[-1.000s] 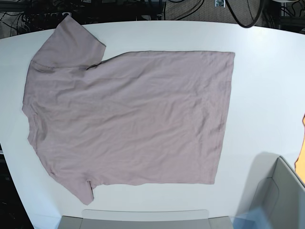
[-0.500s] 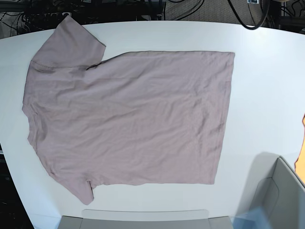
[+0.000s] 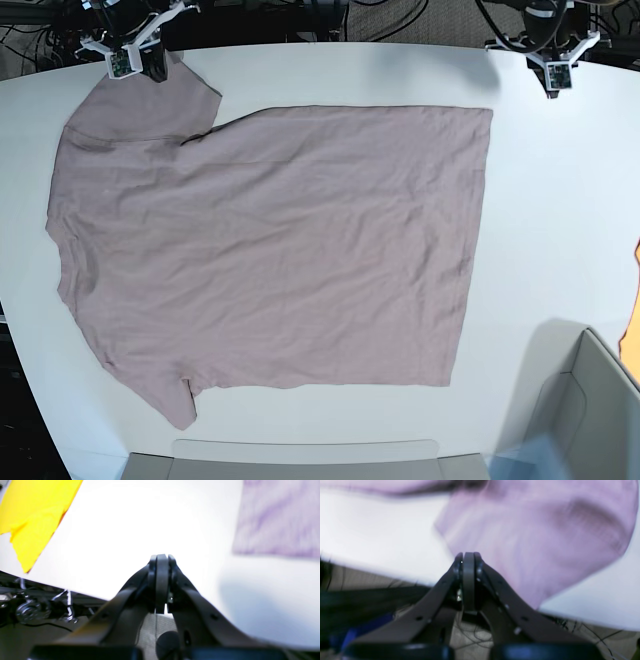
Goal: Fold the T-shirt properly
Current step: 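Lower both grippers to the shirt's shoulder corners, then pinch the shoulder edges with both grippers and pull them taut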
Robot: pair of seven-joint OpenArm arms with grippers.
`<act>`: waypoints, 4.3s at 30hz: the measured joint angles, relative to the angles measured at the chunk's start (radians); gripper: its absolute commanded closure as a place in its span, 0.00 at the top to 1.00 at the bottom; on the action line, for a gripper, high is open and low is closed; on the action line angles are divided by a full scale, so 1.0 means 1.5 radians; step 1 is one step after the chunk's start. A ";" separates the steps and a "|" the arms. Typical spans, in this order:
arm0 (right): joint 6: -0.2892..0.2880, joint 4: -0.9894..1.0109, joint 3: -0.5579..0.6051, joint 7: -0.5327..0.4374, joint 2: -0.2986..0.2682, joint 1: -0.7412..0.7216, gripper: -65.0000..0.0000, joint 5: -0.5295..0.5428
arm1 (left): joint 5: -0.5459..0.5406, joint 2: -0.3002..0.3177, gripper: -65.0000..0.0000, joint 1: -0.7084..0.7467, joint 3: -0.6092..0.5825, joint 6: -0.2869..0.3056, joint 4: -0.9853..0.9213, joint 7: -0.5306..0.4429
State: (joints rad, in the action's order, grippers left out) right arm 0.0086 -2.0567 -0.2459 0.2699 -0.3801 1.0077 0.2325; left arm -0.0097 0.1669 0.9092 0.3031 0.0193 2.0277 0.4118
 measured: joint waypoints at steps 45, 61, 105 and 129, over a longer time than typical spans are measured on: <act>-0.201 0.395 -0.409 0.348 0.111 -0.261 0.26 0.523 | 0.006 -0.001 0.10 -0.132 -0.040 0.262 0.001 0.096; -0.258 0.402 -0.389 0.399 0.115 -0.271 0.26 0.561 | -0.460 0.011 0.10 -0.288 0.110 0.257 -0.035 0.337; -0.265 0.398 -0.320 0.394 0.112 -0.286 0.05 0.547 | -0.507 0.016 0.00 -0.340 0.040 0.272 -0.292 0.327; -0.252 0.330 -0.318 0.416 0.115 -0.293 0.00 0.453 | -0.493 0.103 0.00 -0.305 0.110 0.262 -0.292 0.338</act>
State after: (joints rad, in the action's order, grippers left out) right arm -0.3698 -1.5616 -0.7235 0.8944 -0.2070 0.5682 0.9123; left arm -0.7490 0.3214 0.4515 0.4675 0.4126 1.5902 0.9195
